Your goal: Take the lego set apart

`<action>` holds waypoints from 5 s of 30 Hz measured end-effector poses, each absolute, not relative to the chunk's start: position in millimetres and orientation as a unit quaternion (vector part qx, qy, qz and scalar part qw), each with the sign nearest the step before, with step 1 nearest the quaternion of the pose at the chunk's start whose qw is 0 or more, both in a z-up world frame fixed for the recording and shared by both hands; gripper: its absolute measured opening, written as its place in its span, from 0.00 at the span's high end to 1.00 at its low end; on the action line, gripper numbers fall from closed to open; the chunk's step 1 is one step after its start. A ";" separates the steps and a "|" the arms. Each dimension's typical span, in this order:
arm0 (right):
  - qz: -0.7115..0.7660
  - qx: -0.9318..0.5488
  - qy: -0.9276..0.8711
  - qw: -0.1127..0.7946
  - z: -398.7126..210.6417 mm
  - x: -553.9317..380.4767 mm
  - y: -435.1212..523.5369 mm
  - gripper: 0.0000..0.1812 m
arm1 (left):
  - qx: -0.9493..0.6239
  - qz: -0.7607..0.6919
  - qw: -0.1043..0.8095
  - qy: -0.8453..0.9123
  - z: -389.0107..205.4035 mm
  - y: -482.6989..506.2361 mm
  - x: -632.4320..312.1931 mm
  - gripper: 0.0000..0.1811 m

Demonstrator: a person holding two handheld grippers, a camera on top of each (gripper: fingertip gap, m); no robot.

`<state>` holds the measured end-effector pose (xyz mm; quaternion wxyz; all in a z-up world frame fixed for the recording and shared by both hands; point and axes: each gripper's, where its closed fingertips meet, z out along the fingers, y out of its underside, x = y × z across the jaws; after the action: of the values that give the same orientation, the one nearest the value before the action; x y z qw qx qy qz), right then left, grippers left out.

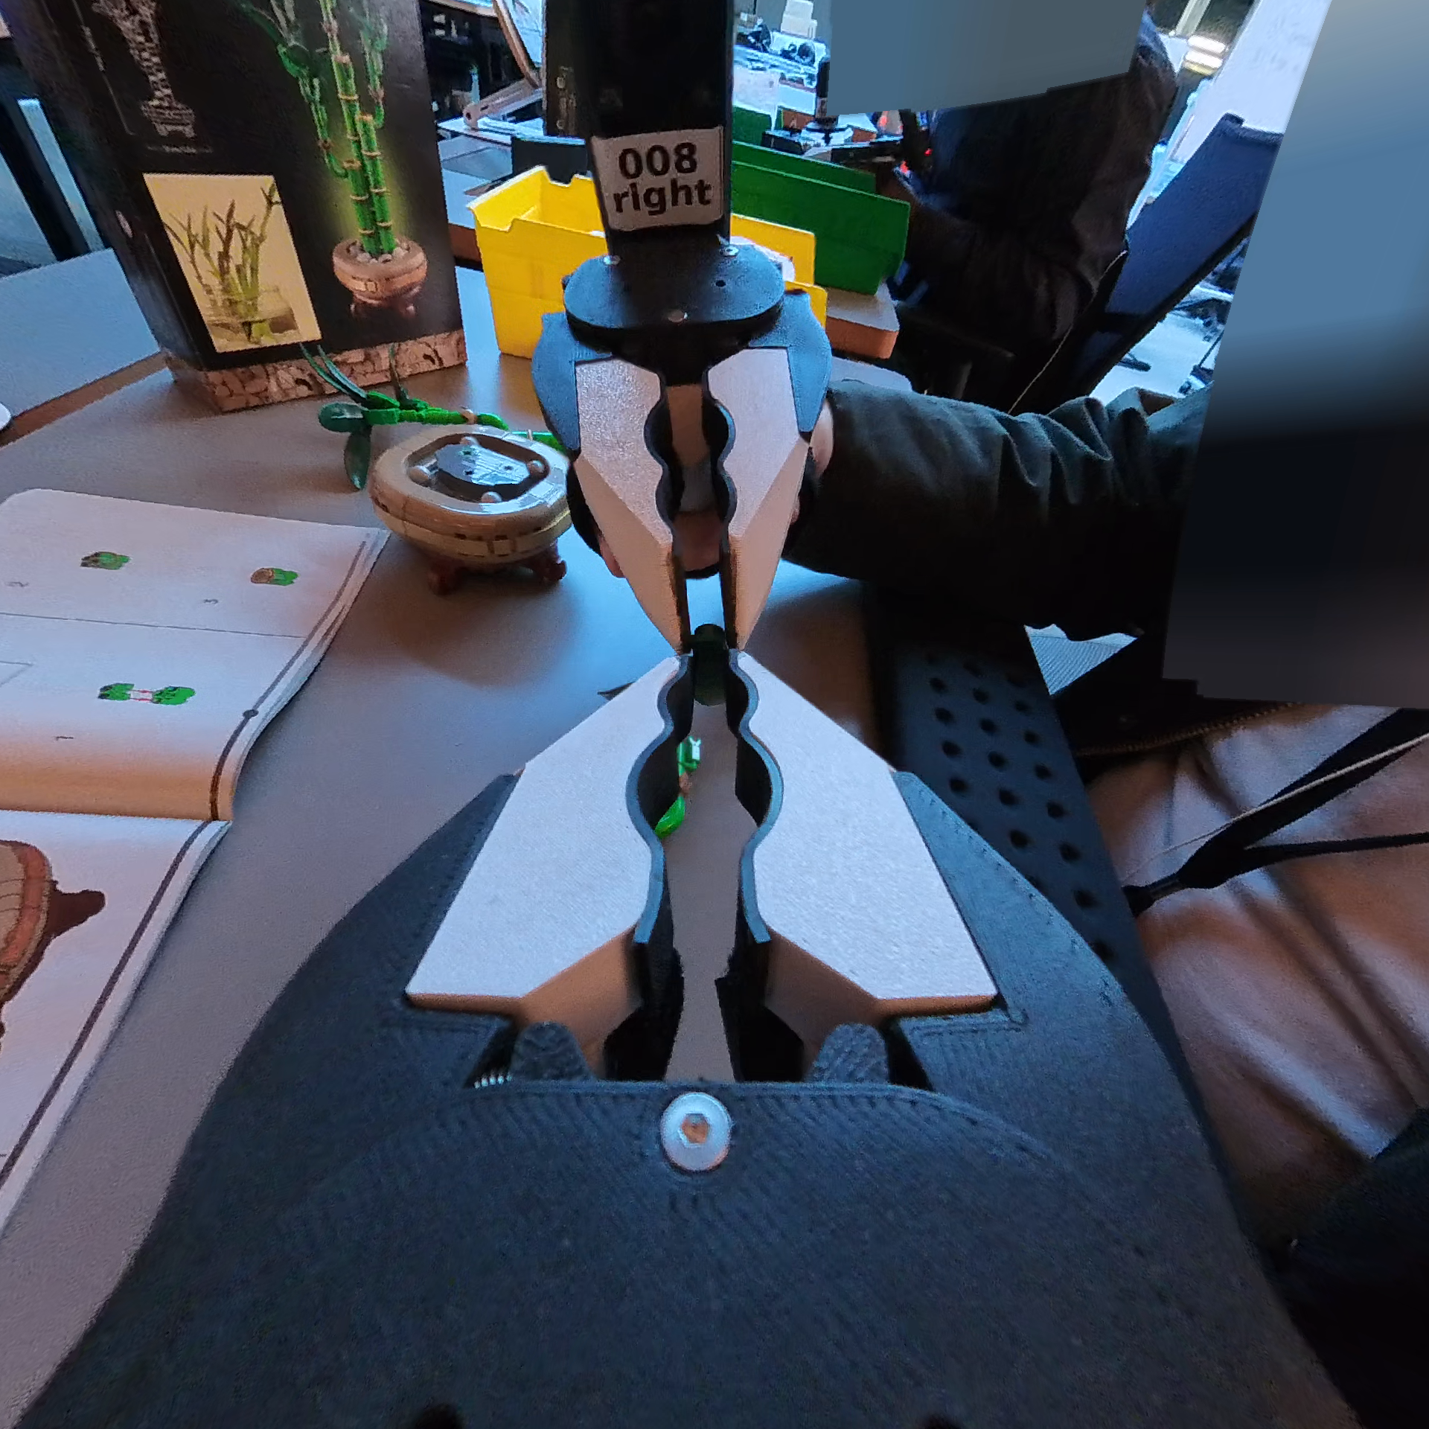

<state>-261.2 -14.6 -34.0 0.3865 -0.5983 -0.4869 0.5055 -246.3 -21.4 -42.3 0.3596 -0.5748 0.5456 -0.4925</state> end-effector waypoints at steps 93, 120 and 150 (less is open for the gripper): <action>0.557 -0.568 -0.429 0.428 -19.1 -258.3 -0.2 0.96 | -0.571 -0.481 0.454 0.486 -21.1 0.1 -249.0 0.94; 0.530 -0.526 -0.470 0.470 -13.8 -259.5 -9.6 0.96 | -0.526 -0.456 0.482 0.531 -15.8 -14.2 -249.1 0.97; 0.479 -0.547 -0.500 0.471 -12.5 -245.3 -12.3 0.96 | -0.535 -0.482 0.492 0.490 -5.0 -14.8 -246.2 0.97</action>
<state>-245.3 -12.3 -12.5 0.4706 -0.5468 -0.5004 0.4787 -246.2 -14.8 -5.0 0.4917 -0.5345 0.4905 -0.4816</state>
